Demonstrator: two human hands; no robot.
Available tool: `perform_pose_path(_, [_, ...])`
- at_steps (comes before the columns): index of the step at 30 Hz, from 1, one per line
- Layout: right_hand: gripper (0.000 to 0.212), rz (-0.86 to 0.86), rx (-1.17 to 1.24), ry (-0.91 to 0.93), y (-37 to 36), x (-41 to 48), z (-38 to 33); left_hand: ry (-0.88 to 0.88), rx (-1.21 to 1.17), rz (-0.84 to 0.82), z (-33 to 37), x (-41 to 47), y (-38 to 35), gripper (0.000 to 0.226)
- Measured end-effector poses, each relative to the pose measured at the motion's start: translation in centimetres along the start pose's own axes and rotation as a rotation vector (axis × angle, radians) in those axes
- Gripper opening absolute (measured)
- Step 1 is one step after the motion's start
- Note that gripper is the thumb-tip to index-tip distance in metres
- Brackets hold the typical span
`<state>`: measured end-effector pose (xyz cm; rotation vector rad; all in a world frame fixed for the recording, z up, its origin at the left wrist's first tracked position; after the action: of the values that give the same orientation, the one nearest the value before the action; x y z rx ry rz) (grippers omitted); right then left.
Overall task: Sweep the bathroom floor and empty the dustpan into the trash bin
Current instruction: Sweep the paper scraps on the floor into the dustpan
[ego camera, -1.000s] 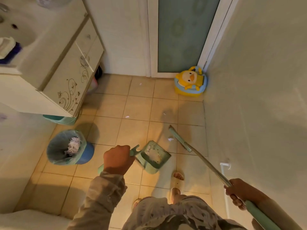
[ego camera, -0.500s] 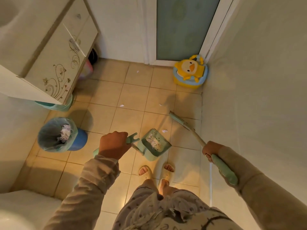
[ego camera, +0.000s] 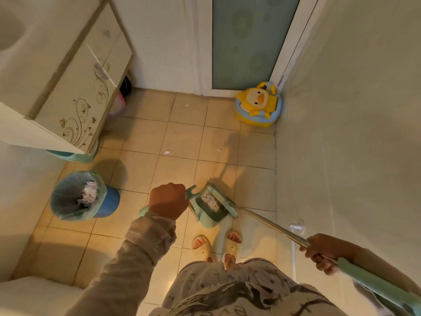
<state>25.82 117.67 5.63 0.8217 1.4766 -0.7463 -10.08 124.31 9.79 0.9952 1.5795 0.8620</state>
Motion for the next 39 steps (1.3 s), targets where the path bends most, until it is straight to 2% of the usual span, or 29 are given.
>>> perform_pose_path(6, [0.010,0.102,-0.141,0.103,-0.4,-0.8,-0.1,-0.020,-0.023,0.027,0.2,-0.4,-0.5,0.031])
perform_pose_path(11, [0.039,0.264,-0.386,0.135,-3.6,2.2,-3.3,-0.017,-0.070,0.025,0.5,-1.5,-1.2,0.032])
perform_pose_path(15, [0.040,0.287,-0.585,0.146,-6.7,4.0,-4.6,-0.015,-0.093,0.017,0.3,-1.8,-1.6,0.031])
perform_pose_path(17, [0.035,0.220,-0.520,0.097,-6.9,3.8,-4.1,-0.009,-0.099,0.009,0.2,-1.8,-1.6,0.030])
perform_pose_path(21, [0.031,0.063,-0.016,0.003,-4.4,2.3,-2.0,-0.021,-0.096,0.001,-0.1,-1.5,-1.6,0.029])
perform_pose_path(25, [0.033,-0.006,0.257,0.015,-3.1,0.7,-0.9,-0.053,-0.084,-0.014,-0.5,-2.0,-1.9,0.034])
perform_pose_path(31, [0.029,0.052,0.181,0.099,-3.3,0.4,-2.2,-0.048,-0.068,-0.007,-2.0,-3.3,-3.5,0.036])
perform_pose_path(36, [0.043,0.134,0.112,0.173,-2.2,1.1,-6.8,0.007,-0.119,0.020,-3.0,-0.8,-1.4,0.035])
perform_pose_path(39, [0.043,0.165,0.087,0.196,-0.7,1.2,-10.2,0.044,-0.152,0.038,-3.3,1.1,-0.1,0.034])
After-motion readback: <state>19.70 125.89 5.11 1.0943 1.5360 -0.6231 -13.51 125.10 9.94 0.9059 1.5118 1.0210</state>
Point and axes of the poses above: each hand's wrist, its own x-axis towards the middle knuckle, its own y-axis out of the back of the hand, z = x × y, the point moved 8 cm from there along x, towards the middle knuckle, and after that the axes turned 7 degrees about x, right-handed, at the moved point
